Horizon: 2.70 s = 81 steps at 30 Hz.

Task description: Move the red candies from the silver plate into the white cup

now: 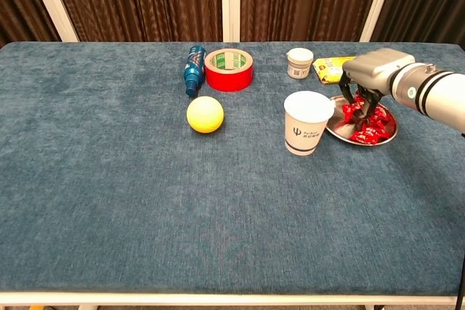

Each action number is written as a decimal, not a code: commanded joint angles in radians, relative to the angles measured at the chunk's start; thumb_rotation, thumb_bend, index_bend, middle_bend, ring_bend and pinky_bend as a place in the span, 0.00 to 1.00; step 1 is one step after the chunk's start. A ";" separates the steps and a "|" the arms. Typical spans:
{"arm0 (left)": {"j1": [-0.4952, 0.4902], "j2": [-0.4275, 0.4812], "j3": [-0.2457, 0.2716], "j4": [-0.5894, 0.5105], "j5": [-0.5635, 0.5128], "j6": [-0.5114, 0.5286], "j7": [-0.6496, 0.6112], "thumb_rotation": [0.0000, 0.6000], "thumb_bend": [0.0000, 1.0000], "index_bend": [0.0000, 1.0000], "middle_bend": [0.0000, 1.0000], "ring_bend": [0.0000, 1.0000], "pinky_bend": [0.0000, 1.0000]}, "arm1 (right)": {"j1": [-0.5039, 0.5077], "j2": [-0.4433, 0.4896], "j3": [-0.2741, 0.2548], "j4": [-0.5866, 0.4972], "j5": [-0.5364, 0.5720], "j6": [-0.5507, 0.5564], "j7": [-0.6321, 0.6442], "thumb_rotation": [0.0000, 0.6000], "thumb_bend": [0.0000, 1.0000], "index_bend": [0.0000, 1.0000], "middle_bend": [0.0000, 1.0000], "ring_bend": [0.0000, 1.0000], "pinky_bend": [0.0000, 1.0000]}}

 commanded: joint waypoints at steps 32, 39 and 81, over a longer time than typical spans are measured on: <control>0.013 0.002 0.001 0.001 0.001 0.019 -0.001 1.00 0.00 0.29 0.22 0.12 0.13 | -0.055 0.271 0.007 -0.527 -0.297 0.091 0.252 1.00 0.26 0.30 1.00 1.00 1.00; 0.010 0.000 -0.001 0.005 0.009 0.021 -0.006 1.00 0.00 0.29 0.22 0.12 0.13 | -0.107 0.323 0.019 -0.507 -0.269 0.188 0.236 1.00 0.09 0.31 1.00 1.00 1.00; 0.011 -0.004 0.004 0.009 -0.003 0.006 -0.006 1.00 0.00 0.29 0.22 0.12 0.13 | -0.076 0.035 0.008 0.003 -0.092 -0.006 0.144 1.00 0.35 0.63 1.00 1.00 1.00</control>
